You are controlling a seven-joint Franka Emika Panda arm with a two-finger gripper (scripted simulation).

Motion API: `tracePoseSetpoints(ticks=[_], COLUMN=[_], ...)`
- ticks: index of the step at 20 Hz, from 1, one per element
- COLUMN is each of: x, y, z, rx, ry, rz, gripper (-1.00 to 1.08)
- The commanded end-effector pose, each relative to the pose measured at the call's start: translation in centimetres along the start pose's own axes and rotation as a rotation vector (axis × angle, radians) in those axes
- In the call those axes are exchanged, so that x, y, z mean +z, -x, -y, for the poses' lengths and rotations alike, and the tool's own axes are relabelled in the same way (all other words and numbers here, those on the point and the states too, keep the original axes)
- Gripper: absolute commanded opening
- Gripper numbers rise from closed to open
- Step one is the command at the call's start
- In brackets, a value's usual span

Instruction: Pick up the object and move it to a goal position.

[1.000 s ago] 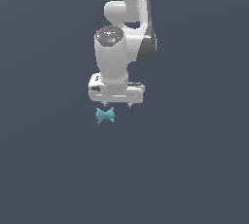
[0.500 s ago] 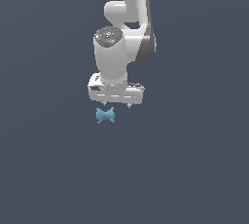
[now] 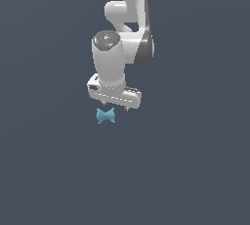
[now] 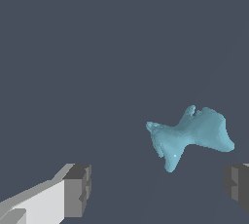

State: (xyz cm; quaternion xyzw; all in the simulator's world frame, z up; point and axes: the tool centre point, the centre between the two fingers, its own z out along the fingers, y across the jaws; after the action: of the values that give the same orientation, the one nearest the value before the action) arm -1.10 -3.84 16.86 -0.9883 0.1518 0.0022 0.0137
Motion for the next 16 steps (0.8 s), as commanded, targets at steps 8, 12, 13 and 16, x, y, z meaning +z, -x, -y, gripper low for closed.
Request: tracePoseSetpoints(ticks=[8,12,13,16], x=[1.3,1.9,2.0,2.4], y=[0.1,0.2,0.2,0.3], z=[-1.4,-2.0,-2.1,-2.6], rx=[0.278,0.397,0.427,0.517], ry=[0.002,0.004,0.004,0.006], rz=[0.001,0.0,0.0,-0.001], gripper=[1.0,1.0,1.0,1.0])
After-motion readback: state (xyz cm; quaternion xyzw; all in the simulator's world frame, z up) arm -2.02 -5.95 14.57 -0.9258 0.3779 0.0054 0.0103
